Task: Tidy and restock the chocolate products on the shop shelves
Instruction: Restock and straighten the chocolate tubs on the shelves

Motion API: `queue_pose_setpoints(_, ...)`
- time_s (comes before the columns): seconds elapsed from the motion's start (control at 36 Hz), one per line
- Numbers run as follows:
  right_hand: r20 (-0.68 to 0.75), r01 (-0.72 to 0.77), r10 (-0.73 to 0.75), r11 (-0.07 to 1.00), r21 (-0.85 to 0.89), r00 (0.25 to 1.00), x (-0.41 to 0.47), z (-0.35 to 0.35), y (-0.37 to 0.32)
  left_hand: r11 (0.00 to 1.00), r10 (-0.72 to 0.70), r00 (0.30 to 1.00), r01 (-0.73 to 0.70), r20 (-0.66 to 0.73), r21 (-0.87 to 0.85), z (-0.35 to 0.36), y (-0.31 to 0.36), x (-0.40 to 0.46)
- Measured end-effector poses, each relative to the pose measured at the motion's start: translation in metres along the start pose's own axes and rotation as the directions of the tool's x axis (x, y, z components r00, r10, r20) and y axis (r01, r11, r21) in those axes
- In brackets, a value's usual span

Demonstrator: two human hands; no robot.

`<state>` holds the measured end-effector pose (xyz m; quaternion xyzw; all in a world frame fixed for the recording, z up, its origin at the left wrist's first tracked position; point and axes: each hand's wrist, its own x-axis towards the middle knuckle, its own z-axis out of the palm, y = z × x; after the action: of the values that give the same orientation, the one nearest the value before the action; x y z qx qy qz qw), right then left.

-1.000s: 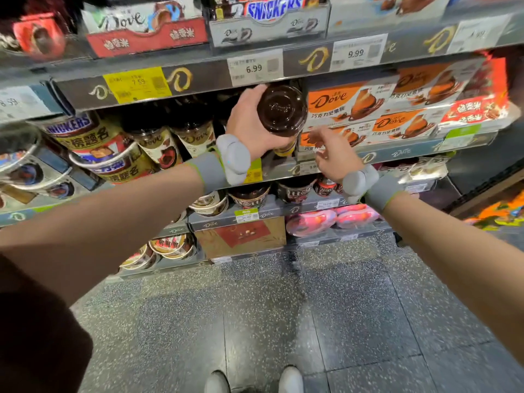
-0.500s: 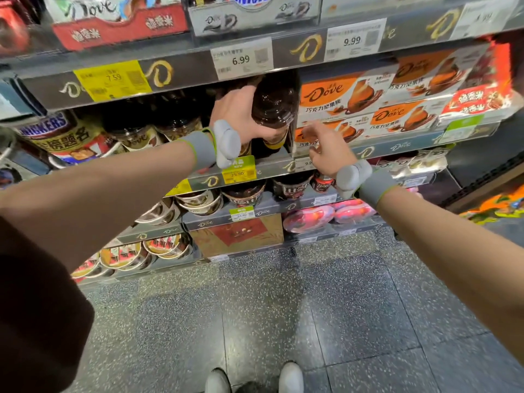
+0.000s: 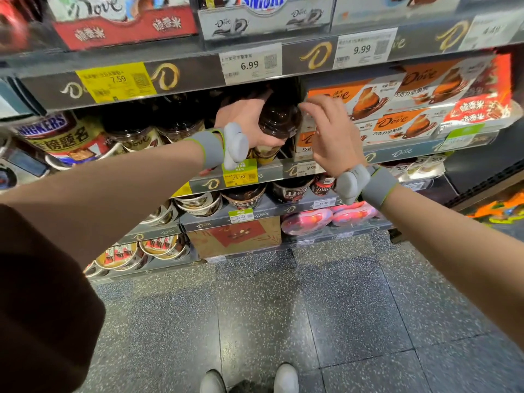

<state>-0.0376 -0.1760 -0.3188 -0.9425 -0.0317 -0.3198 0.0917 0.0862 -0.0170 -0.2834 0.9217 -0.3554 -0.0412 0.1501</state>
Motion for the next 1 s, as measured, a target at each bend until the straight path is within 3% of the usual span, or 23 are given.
queue_pose_setpoints(0.08, 0.042, 0.088, -0.086, 0.995, -0.05, 0.995, 0.0, 0.007, 0.006, 1.0, 0.012, 1.0, -0.012, 0.003, -0.004, 0.0, 0.001, 0.001)
queue_pose_setpoints(0.22, -0.039, 0.158, -0.161, 0.986, -0.061, 0.986, 0.004, 0.015, 0.008, 1.0, 0.004, 1.0, -0.005, 0.026, 0.023, -0.003, 0.001, 0.001)
queue_pose_setpoints(0.33, -0.113, 0.195, -0.203, 0.977, -0.081, 0.973, 0.009, 0.019, 0.007, 1.0, -0.013, 0.988, 0.014, 0.154, -0.001, -0.013, -0.001, -0.001)
queue_pose_setpoints(0.39, -0.134, 0.201, -0.211, 0.976, -0.082, 0.968, 0.012, 0.022, 0.008, 0.999, -0.028, 0.98, 0.019, 0.199, 0.045, -0.019, -0.006, -0.003)
queue_pose_setpoints(0.53, -0.143, 0.239, -0.258, 0.961, -0.138, 0.956, 0.016, 0.027, 0.017, 0.976, -0.103, 0.981, 0.068, 0.164, 0.207, -0.022, -0.034, -0.009)
queue_pose_setpoints(0.67, -0.098, 0.268, -0.298, 0.933, -0.24, 0.949, 0.019, 0.03, 0.022, 0.977, -0.132, 0.984, 0.109, 0.122, 0.183, -0.019, -0.047, -0.007)
queue_pose_setpoints(0.81, -0.073, 0.299, -0.331, 0.911, -0.283, 0.941, 0.023, 0.028, 0.022, 0.978, -0.167, 0.971, 0.141, 0.173, 0.156, -0.024, -0.048, -0.007)
queue_pose_setpoints(1.0, -0.083, 0.339, -0.386, 0.878, -0.337, 0.919, 0.035, 0.022, 0.028, 0.993, -0.111, 0.977, 0.105, 0.182, 0.045, -0.031, -0.056, -0.01)
